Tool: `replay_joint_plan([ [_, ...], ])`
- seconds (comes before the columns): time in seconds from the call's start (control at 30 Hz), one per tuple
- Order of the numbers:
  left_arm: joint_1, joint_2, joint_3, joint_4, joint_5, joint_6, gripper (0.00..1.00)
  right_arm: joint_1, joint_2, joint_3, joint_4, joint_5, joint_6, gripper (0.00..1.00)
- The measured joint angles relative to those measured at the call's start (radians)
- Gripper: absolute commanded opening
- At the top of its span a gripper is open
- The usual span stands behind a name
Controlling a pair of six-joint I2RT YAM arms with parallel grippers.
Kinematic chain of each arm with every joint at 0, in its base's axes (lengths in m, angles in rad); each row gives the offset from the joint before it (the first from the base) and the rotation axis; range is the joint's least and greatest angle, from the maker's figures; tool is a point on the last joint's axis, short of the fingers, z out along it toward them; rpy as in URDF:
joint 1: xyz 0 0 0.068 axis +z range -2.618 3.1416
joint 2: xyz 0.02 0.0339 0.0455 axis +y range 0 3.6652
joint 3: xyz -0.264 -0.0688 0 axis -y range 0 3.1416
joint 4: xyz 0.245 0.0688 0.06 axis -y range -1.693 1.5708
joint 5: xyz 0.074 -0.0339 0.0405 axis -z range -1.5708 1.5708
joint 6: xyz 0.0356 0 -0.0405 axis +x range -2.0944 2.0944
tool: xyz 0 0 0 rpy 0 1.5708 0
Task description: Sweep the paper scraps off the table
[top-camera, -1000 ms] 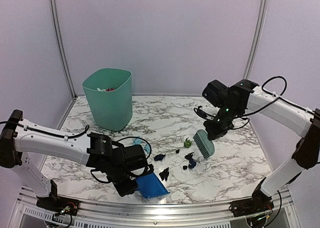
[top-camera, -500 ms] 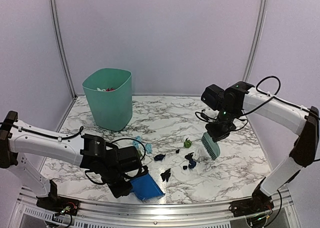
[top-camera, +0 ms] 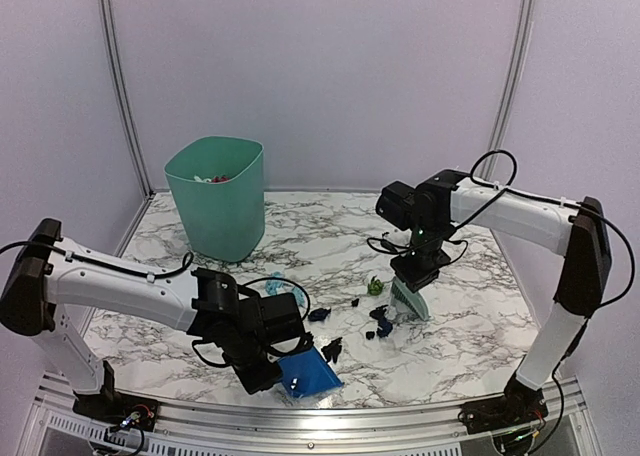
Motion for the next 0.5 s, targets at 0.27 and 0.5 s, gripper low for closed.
replay_joint_plan([
  [0.27, 0.026, 0.037, 0.038, 0.007, 0.004, 0.024, 0.0, 0.057, 0.005, 0.001, 0.018, -0.084, -0.013, 0.0],
  [0.5, 0.046, 0.07, 0.059, 0.014, 0.009, 0.048, 0.0, 0.079, 0.007, 0.001, 0.034, -0.15, -0.014, 0.0],
])
